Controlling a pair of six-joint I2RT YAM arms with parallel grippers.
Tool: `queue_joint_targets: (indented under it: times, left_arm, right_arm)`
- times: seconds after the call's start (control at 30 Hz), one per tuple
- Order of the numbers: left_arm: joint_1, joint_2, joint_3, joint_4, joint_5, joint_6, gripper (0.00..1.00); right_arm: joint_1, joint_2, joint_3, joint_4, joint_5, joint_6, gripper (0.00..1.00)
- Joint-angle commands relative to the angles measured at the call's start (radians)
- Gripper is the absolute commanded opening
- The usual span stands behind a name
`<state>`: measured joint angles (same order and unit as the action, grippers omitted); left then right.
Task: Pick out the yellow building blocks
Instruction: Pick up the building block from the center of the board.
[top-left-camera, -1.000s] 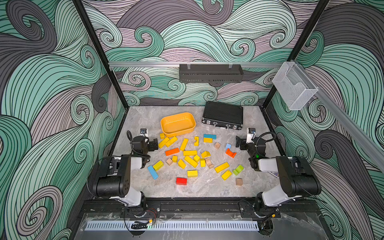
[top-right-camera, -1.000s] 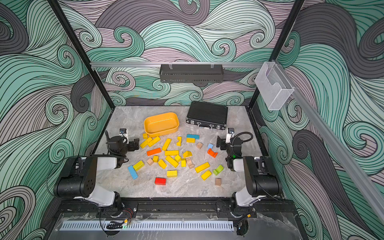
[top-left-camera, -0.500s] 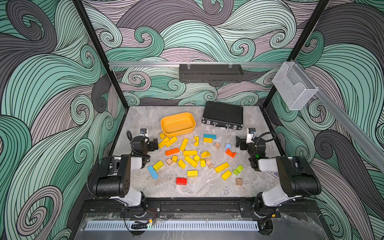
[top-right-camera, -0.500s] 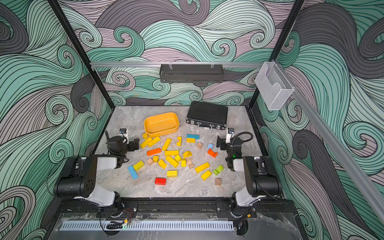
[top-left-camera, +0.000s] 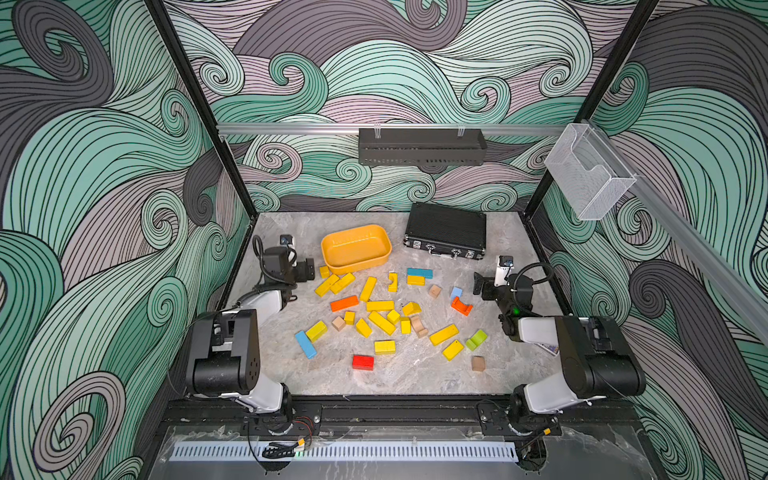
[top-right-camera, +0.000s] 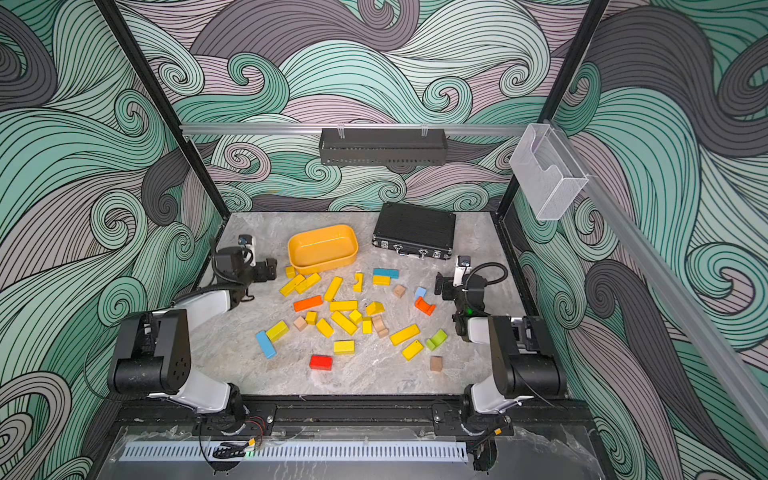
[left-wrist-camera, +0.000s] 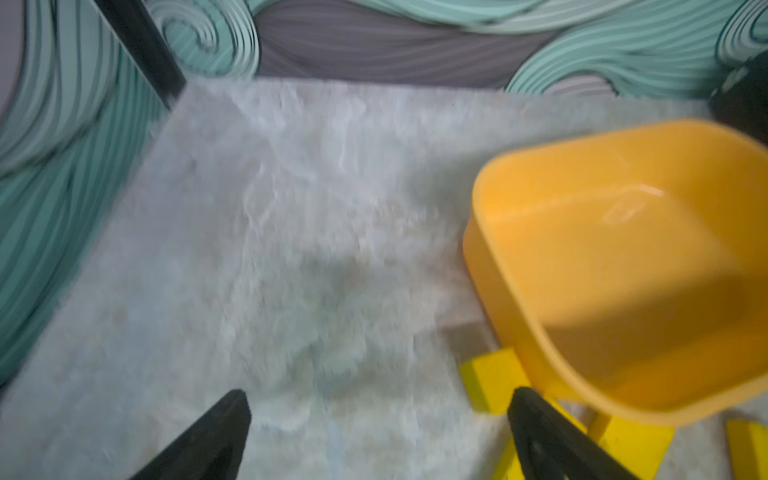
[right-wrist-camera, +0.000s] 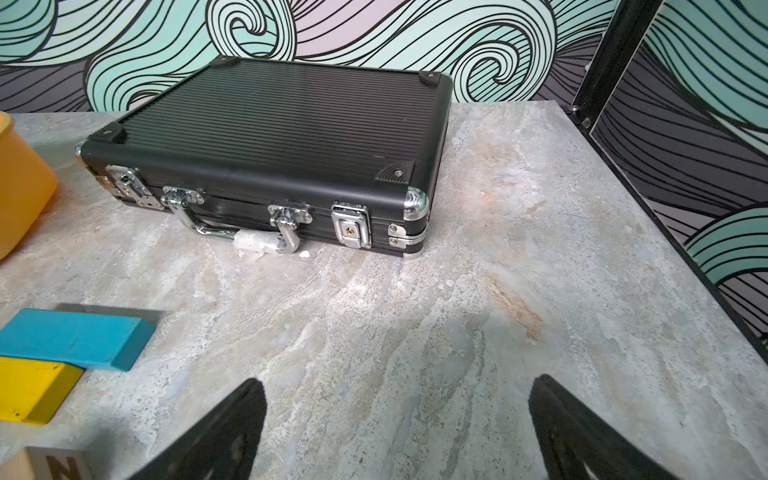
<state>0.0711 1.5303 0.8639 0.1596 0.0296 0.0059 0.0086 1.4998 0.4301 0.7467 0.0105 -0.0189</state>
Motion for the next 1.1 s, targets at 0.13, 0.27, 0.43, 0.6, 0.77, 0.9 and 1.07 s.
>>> queue_joint_targets:
  times: [0.13,0.27,0.43,0.6,0.77,0.9,1.07]
  left_arm:
    - [0.007,0.047,0.434,-0.724,0.042,0.052,0.91]
    - [0.007,0.066,0.529,-0.895,0.131,0.074,0.89]
    - [0.007,0.061,0.566,-1.022,0.247,0.168,0.86]
    - [0.006,0.04,0.579,-1.103,0.114,0.189,0.88]
    - [0.006,-0.008,0.51,-1.089,0.07,0.23,0.88]
    - [0.005,-0.041,0.468,-1.093,0.109,0.262,0.88]
    - [0.006,-0.076,0.432,-1.048,0.047,0.224,0.89]
  right_arm:
    - [0.059,-0.167,0.291,-0.558,0.01,0.11,0.89]
    - [0.099,-0.131,0.461,-0.824,-0.124,0.243,0.84]
    - [0.291,-0.068,0.552,-0.949,-0.097,0.294,0.68]
    - [0.447,0.079,0.727,-1.1,-0.098,0.317,0.6]
    - [0.526,0.216,0.856,-1.185,-0.095,0.345,0.59]
    - [0.575,0.35,0.97,-1.246,-0.104,0.348,0.59]
    - [0.626,0.486,1.084,-1.302,-0.092,0.359,0.61]
